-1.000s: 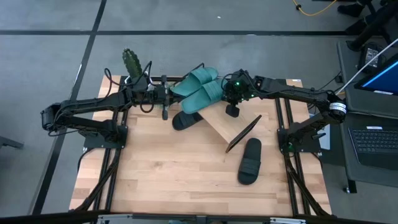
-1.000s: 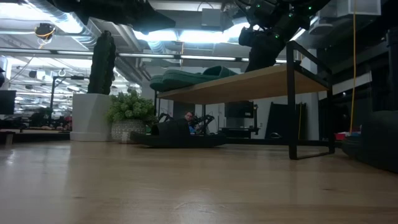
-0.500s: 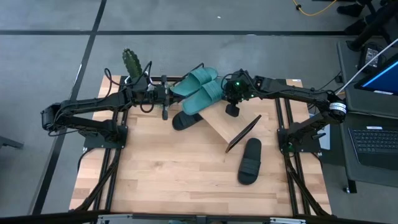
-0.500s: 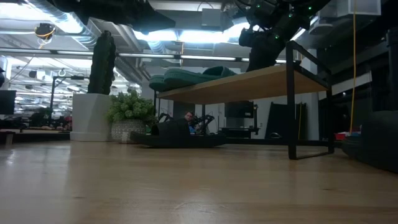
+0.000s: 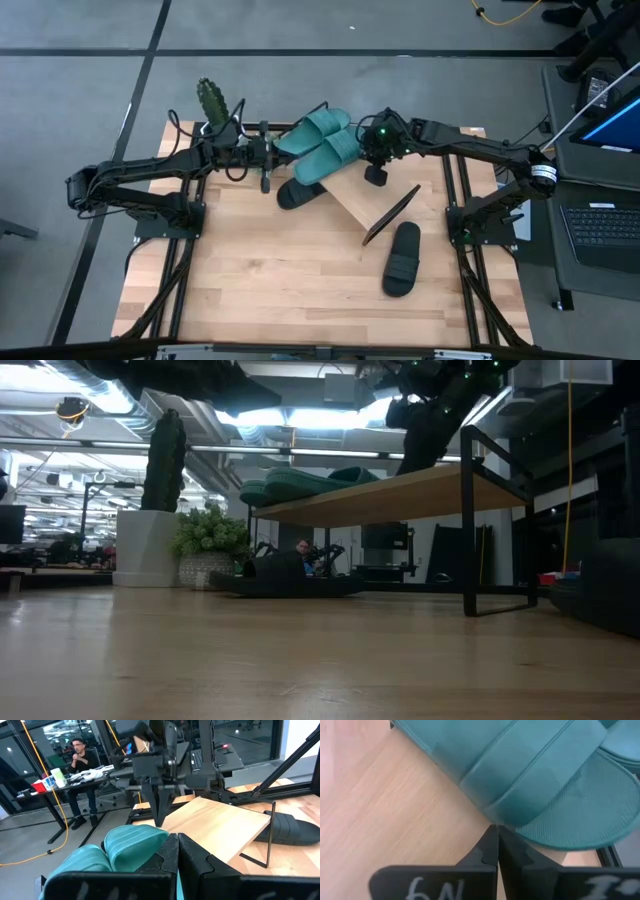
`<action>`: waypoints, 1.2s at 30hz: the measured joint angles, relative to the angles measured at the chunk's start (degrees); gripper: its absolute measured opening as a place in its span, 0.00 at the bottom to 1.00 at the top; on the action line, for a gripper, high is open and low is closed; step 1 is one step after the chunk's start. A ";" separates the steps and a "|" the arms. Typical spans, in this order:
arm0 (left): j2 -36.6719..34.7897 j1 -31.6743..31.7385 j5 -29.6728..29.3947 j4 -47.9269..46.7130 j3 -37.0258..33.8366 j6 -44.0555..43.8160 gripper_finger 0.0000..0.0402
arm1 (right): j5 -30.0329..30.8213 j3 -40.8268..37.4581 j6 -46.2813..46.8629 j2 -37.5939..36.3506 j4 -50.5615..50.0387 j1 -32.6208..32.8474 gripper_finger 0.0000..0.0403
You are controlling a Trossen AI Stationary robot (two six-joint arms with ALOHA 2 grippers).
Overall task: Pick and place slides into the shelf
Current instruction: Put the green slides on the shelf, then put the top black slides on the shelf
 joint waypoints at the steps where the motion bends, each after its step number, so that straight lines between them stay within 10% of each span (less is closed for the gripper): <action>1: 0.02 0.00 -0.02 -0.14 0.00 -0.02 0.00 | 0.00 0.76 0.10 0.00 -1.26 0.01 0.01; 15: 0.02 0.00 0.00 -0.25 0.00 -0.04 0.00 | -0.08 9.34 -0.02 -0.20 -9.71 7.94 0.01; 36: 0.02 -4.31 0.00 -9.70 -0.02 -5.92 0.00 | 31.08 1.84 15.96 -5.03 -3.55 37.82 0.01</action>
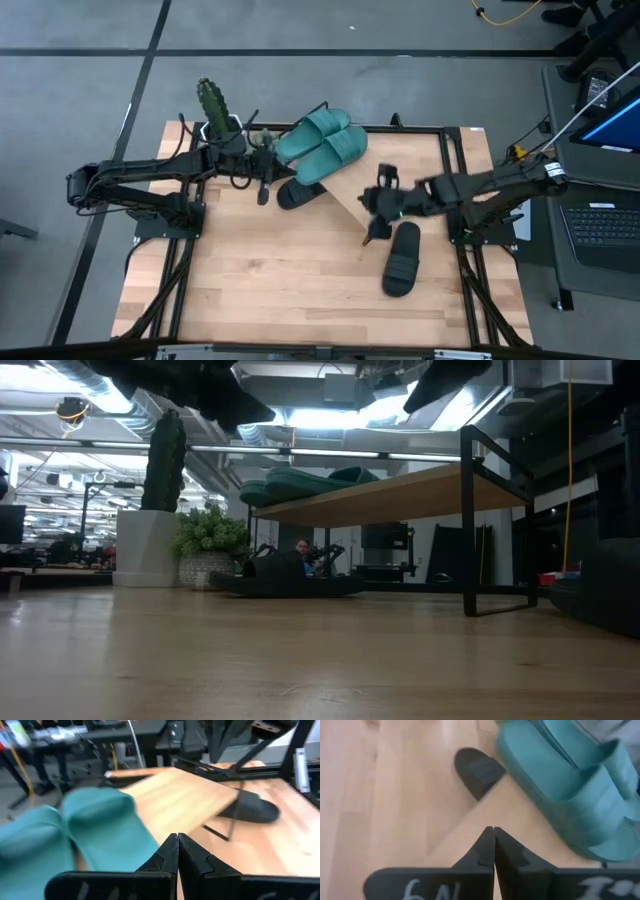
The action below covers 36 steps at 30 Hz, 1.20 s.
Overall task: Pick and place slides into the shelf
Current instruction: Put the top black slides on the shelf
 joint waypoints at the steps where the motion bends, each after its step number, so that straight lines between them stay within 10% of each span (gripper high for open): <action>1: 0.00 -0.66 -0.02 -0.83 0.00 -0.93 0.00 | 1.07 -1.19 1.04 0.00 1.70 1.37 0.01; 24: 0.00 -18.86 -27.19 10.59 -18.37 -35.65 0.00 | 15.01 -15.98 10.52 0.02 17.42 11.42 0.02; 36: 0.22 -18.86 -28.55 12.71 -21.57 -47.86 0.00 | 14.91 -15.98 11.11 0.02 20.10 14.02 0.04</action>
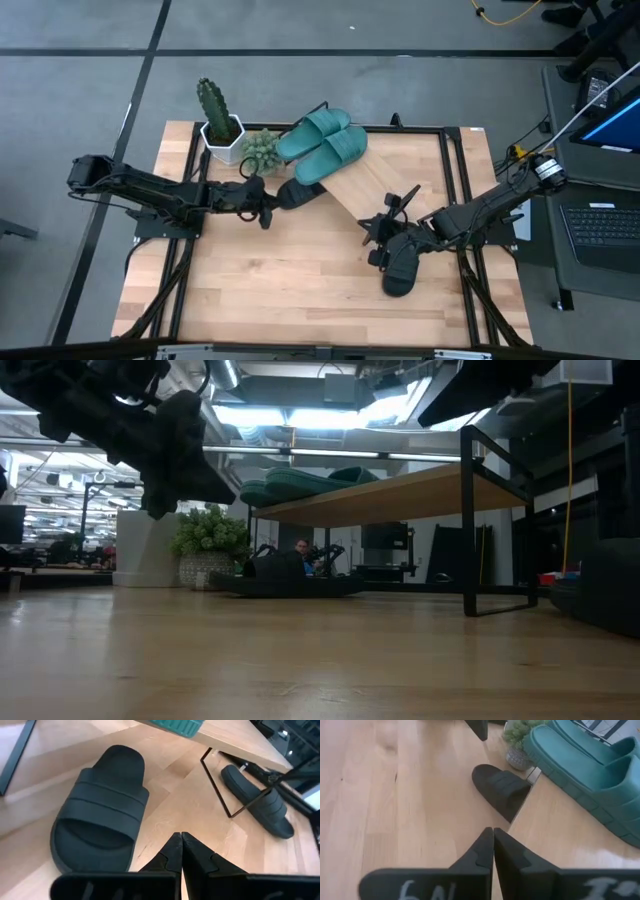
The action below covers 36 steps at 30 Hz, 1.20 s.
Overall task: Pick and place slides into the shelf
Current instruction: Put the top black slides on the shelf
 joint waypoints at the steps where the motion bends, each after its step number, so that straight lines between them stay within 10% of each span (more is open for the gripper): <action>1: 0.00 0.00 0.00 0.02 0.00 -0.63 0.00 | 0.02 0.00 -0.02 0.00 0.08 0.09 0.03; 36: 10.78 1.29 2.24 7.67 0.00 -0.95 0.00 | -0.02 0.00 -1.50 3.98 4.21 0.15 0.06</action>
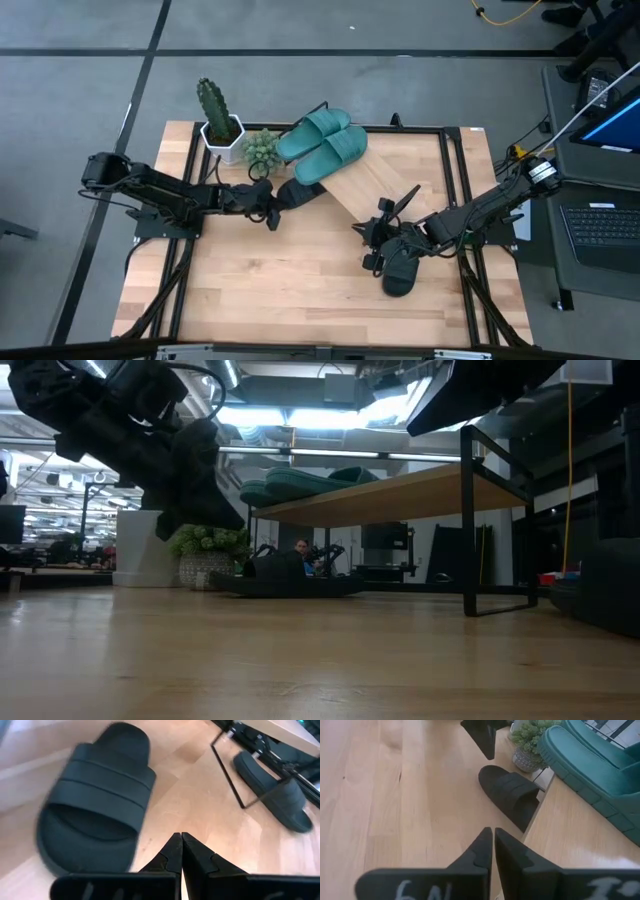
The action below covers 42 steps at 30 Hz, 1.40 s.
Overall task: Pick and place slides into the shelf
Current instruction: Put the top black slides on the shelf
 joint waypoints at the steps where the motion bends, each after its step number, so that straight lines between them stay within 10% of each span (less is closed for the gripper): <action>1: 0.00 0.00 1.05 -0.01 0.00 0.34 0.00 | 0.00 0.00 0.00 0.00 -0.02 0.00 0.06; 34: -0.11 -0.52 -3.72 -0.49 0.02 6.08 0.00 | -1.14 0.00 1.61 0.00 0.00 -0.02 0.06; 42: -0.11 0.26 -0.12 -0.49 0.02 3.31 0.19 | -1.16 0.00 1.59 0.00 0.02 -0.02 0.06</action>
